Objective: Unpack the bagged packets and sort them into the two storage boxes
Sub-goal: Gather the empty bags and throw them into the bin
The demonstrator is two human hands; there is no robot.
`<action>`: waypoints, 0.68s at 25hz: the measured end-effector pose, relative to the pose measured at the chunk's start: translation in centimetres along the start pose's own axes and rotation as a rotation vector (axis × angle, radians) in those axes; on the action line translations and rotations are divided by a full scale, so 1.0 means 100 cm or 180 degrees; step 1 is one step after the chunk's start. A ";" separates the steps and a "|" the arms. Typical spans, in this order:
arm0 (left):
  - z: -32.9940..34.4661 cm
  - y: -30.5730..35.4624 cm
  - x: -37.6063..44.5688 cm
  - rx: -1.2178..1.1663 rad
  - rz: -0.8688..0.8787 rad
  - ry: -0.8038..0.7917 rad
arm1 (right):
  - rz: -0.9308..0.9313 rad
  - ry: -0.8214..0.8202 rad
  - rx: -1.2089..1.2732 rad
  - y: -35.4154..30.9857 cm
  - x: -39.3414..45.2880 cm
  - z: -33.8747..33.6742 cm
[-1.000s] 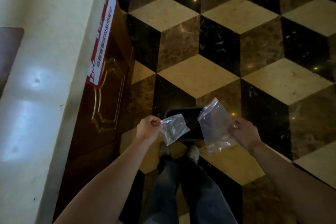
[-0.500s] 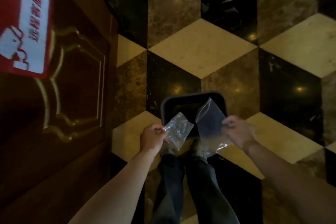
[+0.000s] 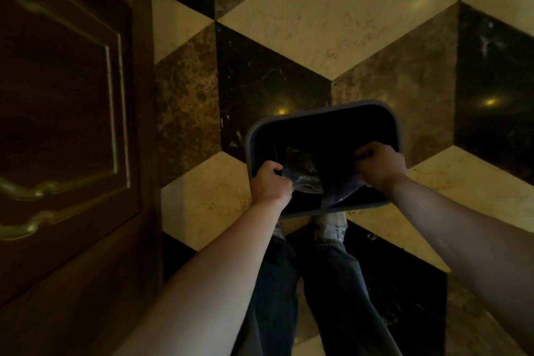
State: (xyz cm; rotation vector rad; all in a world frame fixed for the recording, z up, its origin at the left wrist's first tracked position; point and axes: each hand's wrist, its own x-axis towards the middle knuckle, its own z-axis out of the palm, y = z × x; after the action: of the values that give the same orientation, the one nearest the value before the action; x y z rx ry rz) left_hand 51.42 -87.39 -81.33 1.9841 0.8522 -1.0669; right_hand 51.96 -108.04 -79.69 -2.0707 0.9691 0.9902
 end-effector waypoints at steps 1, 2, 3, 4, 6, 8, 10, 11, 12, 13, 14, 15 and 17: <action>0.006 -0.002 0.007 0.0086 -0.0016 -0.0010 | 0.0030 0.0011 0.0049 0.001 0.008 0.005; 0.012 -0.003 0.014 0.0120 -0.0040 -0.0007 | 0.0057 0.0014 0.0061 0.002 0.015 0.009; 0.018 -0.005 0.022 0.0123 -0.0075 0.0007 | 0.0072 0.0002 0.0072 0.005 0.024 0.015; 0.023 -0.006 0.030 0.0107 -0.0106 0.0039 | 0.0084 -0.0014 0.0065 0.007 0.031 0.021; 0.031 -0.006 0.043 0.0104 -0.0149 0.0070 | 0.0053 -0.0014 0.0019 0.014 0.046 0.031; 0.039 -0.005 0.057 0.0184 -0.0123 0.0101 | 0.0062 -0.0009 -0.0009 0.019 0.060 0.040; 0.045 -0.003 0.069 0.0333 -0.0066 0.0190 | 0.0086 -0.0006 -0.0042 0.023 0.074 0.050; 0.048 -0.003 0.074 0.0400 -0.0042 0.0232 | 0.0085 0.0005 -0.0063 0.024 0.080 0.054; 0.050 -0.004 0.079 0.0459 -0.0035 0.0241 | 0.0070 0.0018 -0.0097 0.024 0.086 0.058; 0.054 -0.005 0.085 0.0503 -0.0044 0.0216 | 0.0060 0.0024 -0.0136 0.025 0.091 0.062; 0.059 -0.007 0.090 0.0533 -0.0068 0.0183 | 0.0064 0.0022 -0.0179 0.026 0.096 0.066; 0.063 -0.009 0.095 0.0543 -0.0099 0.0157 | 0.0078 0.0016 -0.0230 0.027 0.099 0.070; 0.069 -0.012 0.104 0.0557 -0.0150 0.0105 | 0.0072 0.0003 -0.0368 0.031 0.103 0.077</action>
State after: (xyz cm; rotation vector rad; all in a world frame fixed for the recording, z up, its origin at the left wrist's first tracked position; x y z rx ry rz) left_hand 52.27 -90.31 -93.48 2.1406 0.8517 -1.1736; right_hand 51.26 -107.16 -92.80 -2.1592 0.9578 1.0798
